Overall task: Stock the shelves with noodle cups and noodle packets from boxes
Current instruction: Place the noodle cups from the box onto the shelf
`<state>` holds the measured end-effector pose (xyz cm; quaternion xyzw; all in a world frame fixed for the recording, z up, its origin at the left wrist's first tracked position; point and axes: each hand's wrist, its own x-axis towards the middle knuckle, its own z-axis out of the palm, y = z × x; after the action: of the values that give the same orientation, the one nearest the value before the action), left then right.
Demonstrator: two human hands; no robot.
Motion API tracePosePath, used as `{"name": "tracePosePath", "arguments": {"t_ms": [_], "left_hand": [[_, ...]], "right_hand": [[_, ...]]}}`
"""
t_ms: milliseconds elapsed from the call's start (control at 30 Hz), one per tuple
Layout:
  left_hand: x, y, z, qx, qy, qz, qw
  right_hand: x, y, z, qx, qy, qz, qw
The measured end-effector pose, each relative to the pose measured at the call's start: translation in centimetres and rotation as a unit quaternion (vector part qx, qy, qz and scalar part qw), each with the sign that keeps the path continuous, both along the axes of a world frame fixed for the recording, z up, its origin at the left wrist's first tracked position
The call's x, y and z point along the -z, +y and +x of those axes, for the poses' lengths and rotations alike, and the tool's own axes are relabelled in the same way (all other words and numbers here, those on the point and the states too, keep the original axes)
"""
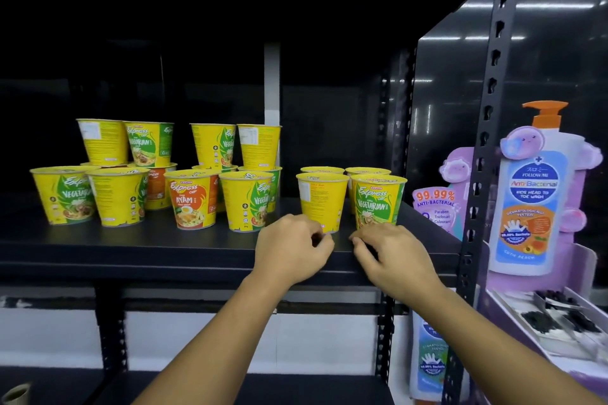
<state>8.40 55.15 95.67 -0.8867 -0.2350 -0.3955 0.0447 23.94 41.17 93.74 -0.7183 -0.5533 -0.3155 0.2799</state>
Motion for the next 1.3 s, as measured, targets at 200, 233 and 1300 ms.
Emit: {"name": "tracePosePath", "arguments": {"t_ms": [200,233,1300], "left_hand": [[1.5,0.0,-2.1,0.001,-0.001,0.006,1.0],[1.7,0.0,-2.6,0.015,-0.003,0.018,1.0],[49.3,-2.6,-29.1,-0.016,0.318,-0.56,0.765]], "right_hand": [[2.0,0.7,-3.5,0.039,-0.033,0.009,0.999],[2.4,0.7,-3.9,0.032,-0.031,0.003,0.999],[46.5,-1.2,-25.7,-0.092,0.265,-0.587,0.76]]}}
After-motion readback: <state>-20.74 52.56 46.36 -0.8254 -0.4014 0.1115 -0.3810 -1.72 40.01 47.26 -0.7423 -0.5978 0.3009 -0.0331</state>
